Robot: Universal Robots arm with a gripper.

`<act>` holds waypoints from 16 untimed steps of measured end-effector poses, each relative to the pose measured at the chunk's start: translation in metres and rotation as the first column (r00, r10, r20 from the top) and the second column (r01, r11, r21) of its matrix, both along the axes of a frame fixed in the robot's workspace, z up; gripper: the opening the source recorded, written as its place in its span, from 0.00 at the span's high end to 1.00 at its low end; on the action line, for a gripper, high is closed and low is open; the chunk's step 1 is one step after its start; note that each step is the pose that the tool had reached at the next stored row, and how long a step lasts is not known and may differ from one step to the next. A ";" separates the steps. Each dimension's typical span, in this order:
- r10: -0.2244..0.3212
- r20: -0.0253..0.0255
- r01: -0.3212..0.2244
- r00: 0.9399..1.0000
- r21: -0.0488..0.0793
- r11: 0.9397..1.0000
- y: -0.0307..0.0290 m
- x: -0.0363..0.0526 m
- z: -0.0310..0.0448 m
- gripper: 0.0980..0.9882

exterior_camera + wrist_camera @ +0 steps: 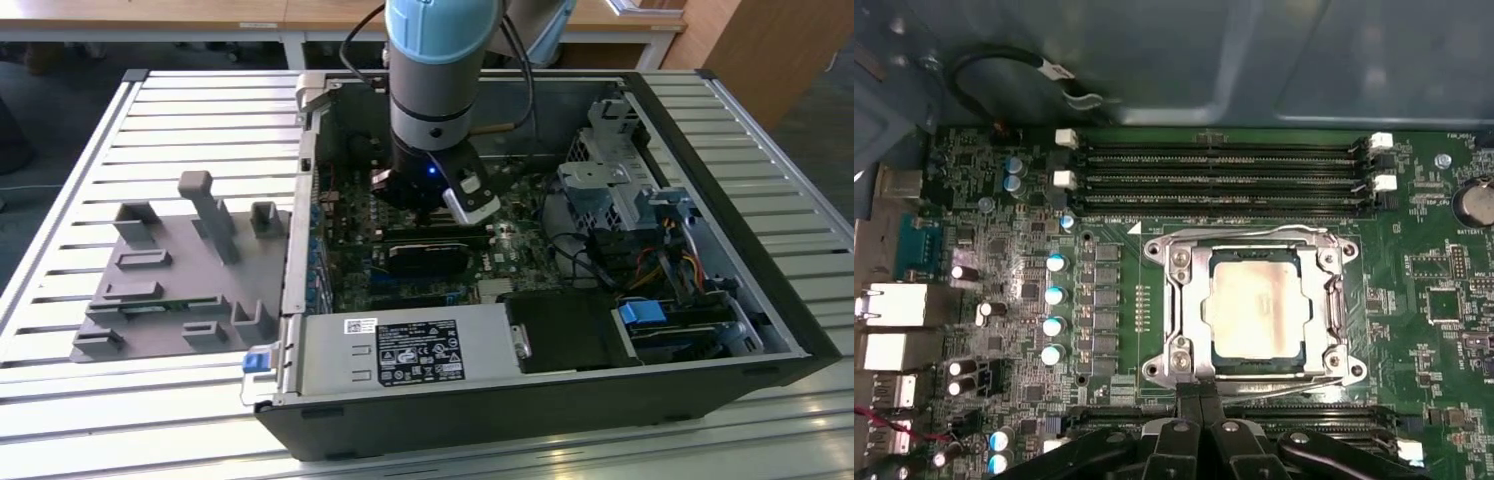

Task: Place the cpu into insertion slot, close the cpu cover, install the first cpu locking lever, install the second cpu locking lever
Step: 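Install the second cpu locking lever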

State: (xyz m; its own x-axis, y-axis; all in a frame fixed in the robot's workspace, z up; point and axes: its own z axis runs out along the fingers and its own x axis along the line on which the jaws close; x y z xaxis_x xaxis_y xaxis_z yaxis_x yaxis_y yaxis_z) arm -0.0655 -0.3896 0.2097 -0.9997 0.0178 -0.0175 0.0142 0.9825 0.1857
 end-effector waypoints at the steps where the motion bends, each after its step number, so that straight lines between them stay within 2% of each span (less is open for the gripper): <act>1: 0.000 0.000 0.000 1.000 0.001 1.000 -0.0010 -0.0002 -0.0001 0.98; 7: 0.000 0.000 0.000 1.000 0.005 1.000 -0.0067 -0.0043 -0.0010 0.98; 16: 0.005 0.000 -0.005 1.000 0.012 1.000 -0.0069 -0.0109 -0.0072 0.98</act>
